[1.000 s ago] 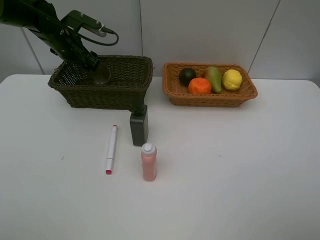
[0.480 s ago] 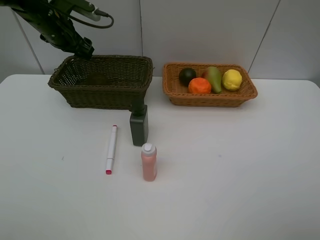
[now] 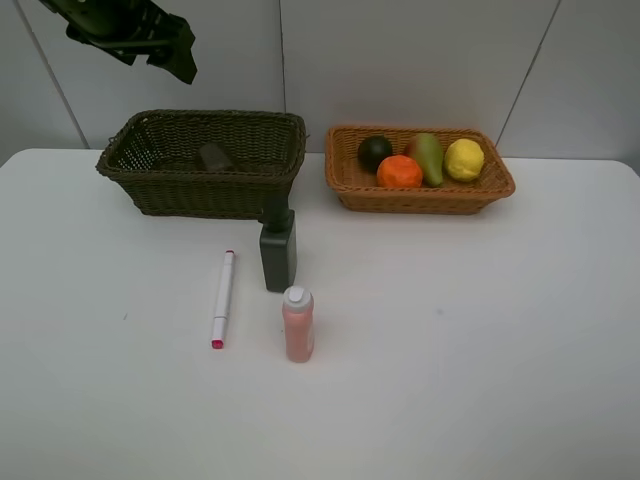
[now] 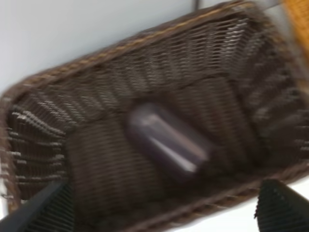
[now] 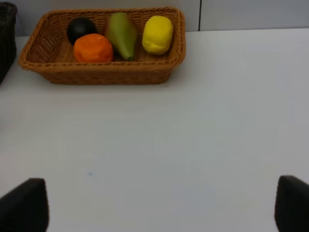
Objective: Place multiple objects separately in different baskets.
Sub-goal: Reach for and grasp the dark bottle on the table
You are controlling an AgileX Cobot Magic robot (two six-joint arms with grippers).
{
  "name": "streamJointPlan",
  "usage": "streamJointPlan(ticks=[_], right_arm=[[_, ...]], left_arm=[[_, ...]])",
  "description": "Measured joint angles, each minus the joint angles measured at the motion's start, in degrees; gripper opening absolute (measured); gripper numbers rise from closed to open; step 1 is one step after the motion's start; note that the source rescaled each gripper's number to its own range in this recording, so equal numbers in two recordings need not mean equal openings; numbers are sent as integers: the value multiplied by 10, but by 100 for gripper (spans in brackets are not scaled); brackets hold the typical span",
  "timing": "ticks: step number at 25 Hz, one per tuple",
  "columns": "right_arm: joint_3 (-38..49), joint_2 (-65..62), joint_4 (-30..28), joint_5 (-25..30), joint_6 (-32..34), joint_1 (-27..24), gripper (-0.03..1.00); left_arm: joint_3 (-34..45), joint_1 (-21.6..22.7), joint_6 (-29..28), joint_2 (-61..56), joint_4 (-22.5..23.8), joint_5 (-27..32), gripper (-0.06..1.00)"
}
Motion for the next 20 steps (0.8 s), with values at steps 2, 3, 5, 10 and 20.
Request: streamJointPlan(ticks=[2, 3, 5, 10, 20], right_arm=[[0, 0, 0, 0, 0, 0, 98], [0, 0, 0, 0, 0, 0, 98], [0, 0, 0, 0, 0, 0, 98], [0, 0, 0, 0, 0, 0, 98], [0, 0, 0, 0, 0, 0, 98]], left_arm=[[-1, -24, -32, -7, -8, 17, 100], [-1, -37, -49, -9, -10, 25, 100], [-1, -64, -96, -9, -15, 36, 100], [-1, -118, -179, -9, -17, 42, 100], [-1, -172, -263, 51, -24, 76, 100]])
